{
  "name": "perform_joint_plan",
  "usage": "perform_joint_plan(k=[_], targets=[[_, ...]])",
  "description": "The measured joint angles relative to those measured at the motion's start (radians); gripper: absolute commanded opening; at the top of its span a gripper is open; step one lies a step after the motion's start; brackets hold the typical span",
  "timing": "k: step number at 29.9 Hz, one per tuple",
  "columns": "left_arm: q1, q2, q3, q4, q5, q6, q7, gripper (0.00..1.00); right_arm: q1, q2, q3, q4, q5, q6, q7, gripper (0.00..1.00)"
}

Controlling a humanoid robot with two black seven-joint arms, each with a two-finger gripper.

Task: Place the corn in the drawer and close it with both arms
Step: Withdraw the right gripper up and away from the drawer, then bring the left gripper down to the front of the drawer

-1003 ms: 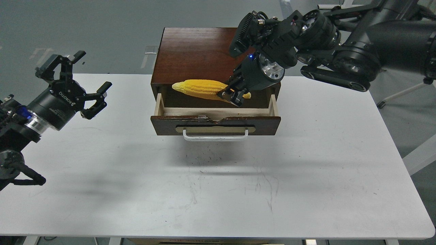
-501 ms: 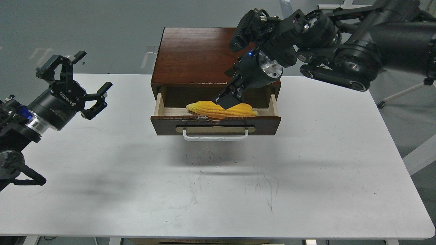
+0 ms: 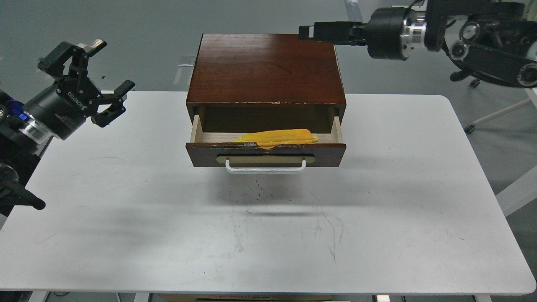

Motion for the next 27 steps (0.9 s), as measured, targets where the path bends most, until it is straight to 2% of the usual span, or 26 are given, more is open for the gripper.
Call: perform_joint_plan(k=[4,10,16,24,26,27], targets=[[-0.077,-0.006,0.001,-0.016,0.122,0.000,0.000,1.00,-0.255,-0.093,0.232,-0.001,0.130,-0.001,0.000,0.99],[-0.196,-0.036,-0.002,-0.128,0.375,0.000,0.000,1.00,-0.597,-0.115,0.564,-0.004,0.239,-0.001,0.000,0.99],[-0.280,-0.116,-0.001,-0.244,0.660,0.000,0.000,0.94,-0.735,-0.109,0.665,-0.026,0.303,-0.001,0.000,0.99],[-0.288,-0.244,0.019,-0.348,1.016,0.000,0.000,0.62,-0.769,-0.106,0.670,-0.068,0.334,-0.001,0.000,0.99],[-0.284,-0.269,0.038,-0.355,1.075,0.000,0.000,0.42,-0.772,-0.106,0.670,-0.070,0.334,-0.001,0.000,0.99],[-0.282,-0.280,0.058,-0.358,1.105,0.000,0.000,0.28,-0.773,-0.106,0.670,-0.070,0.334,-0.001,0.000,0.99]])
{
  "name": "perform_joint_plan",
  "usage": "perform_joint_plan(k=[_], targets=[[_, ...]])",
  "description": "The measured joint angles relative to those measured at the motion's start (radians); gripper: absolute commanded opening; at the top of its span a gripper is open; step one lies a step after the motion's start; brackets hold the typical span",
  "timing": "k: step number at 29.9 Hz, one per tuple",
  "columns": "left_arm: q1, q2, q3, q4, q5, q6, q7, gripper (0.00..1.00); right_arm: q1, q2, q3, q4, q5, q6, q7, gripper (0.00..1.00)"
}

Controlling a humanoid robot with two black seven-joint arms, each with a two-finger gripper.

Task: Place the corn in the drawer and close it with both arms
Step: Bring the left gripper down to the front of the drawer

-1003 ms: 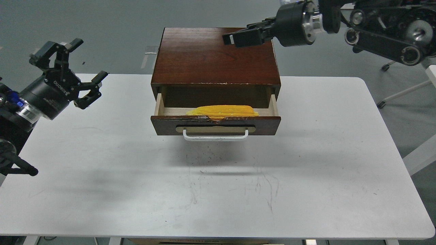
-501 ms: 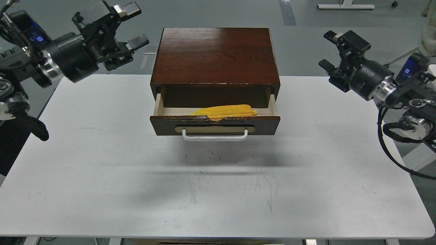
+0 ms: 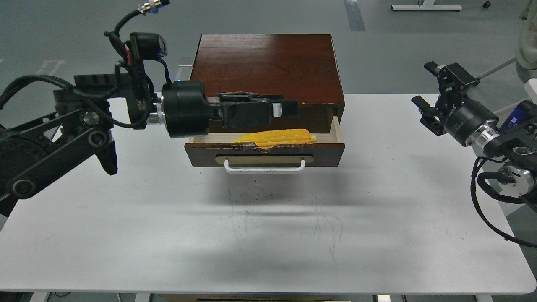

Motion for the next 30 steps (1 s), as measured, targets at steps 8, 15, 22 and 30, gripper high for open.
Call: perform_joint_plan(k=[8,15,22,30], targets=[[0.066,-0.019,0.126,-0.005,0.067,0.000,0.000,0.00,-0.027,-0.001,-0.002,-0.001,0.000,0.000,0.000,0.99],[0.184,-0.025,0.134,0.001,0.065,0.000,0.017,0.00,-0.035,-0.001,-0.002,-0.006,0.000,0.000,0.000,0.99],[0.239,-0.064,0.124,0.077,0.014,0.000,0.081,0.00,-0.036,-0.001,-0.004,-0.012,0.000,0.000,0.000,0.99],[0.246,-0.083,0.122,0.182,-0.167,0.000,0.130,0.00,-0.036,0.001,-0.007,-0.012,0.000,0.000,0.000,0.99]])
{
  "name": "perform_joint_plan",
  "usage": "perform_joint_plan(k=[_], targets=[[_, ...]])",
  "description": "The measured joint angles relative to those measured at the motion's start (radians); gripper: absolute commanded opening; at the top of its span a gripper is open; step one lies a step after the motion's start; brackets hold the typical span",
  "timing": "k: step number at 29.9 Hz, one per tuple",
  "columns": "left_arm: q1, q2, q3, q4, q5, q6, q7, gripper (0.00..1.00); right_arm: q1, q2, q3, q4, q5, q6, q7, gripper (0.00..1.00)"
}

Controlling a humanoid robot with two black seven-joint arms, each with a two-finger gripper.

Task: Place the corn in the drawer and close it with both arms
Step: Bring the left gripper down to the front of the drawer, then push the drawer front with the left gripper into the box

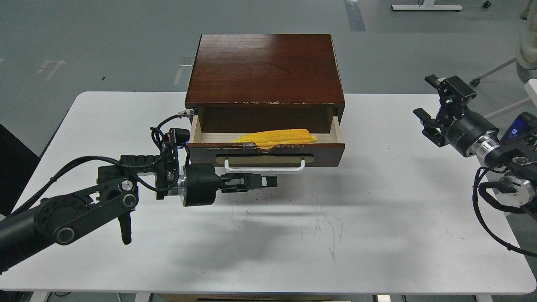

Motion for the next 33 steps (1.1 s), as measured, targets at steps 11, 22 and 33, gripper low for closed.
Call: perform_joint_plan(k=[11,22,33], targets=[[0.006,-0.003,-0.009,0.049,-0.030,0.003,0.002,0.00,-0.017,0.000,0.003,0.002,0.000,0.000,0.000,0.99],[-0.002,-0.044,-0.043,0.114,-0.034,0.041,0.011,0.00,-0.027,-0.002,0.006,0.002,0.000,0.000,0.000,0.99],[-0.013,-0.102,-0.071,0.196,-0.035,0.119,0.020,0.00,-0.054,-0.002,0.006,0.004,0.000,0.000,0.000,0.99]])
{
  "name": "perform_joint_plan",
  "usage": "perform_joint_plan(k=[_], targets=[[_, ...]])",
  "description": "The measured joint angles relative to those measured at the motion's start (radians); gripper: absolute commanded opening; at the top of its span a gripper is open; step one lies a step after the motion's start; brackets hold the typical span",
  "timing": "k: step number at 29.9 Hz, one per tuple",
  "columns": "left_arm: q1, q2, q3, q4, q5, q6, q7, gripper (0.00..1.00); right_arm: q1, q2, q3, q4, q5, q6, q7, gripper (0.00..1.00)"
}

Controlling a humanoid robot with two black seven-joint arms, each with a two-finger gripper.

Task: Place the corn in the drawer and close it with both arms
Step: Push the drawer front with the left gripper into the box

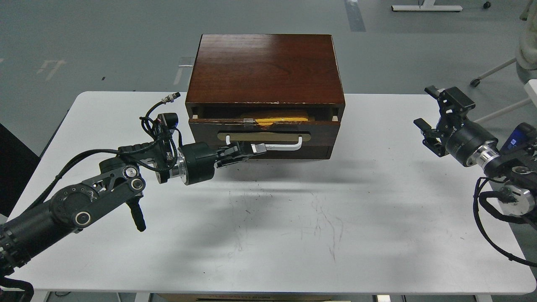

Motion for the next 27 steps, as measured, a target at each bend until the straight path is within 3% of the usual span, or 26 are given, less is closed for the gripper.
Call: perform_joint_plan(k=[13,27], targets=[[0.000,-0.024,-0.028,0.036,0.000,0.061,0.007,0.00,-0.002,-0.001,0.011,0.002,0.000,0.000,0.000,0.99],[-0.037,-0.032,-0.027,0.087,-0.036,0.070,0.012,0.00,-0.002,-0.005,0.012,0.001,0.000,0.000,0.000,0.99]])
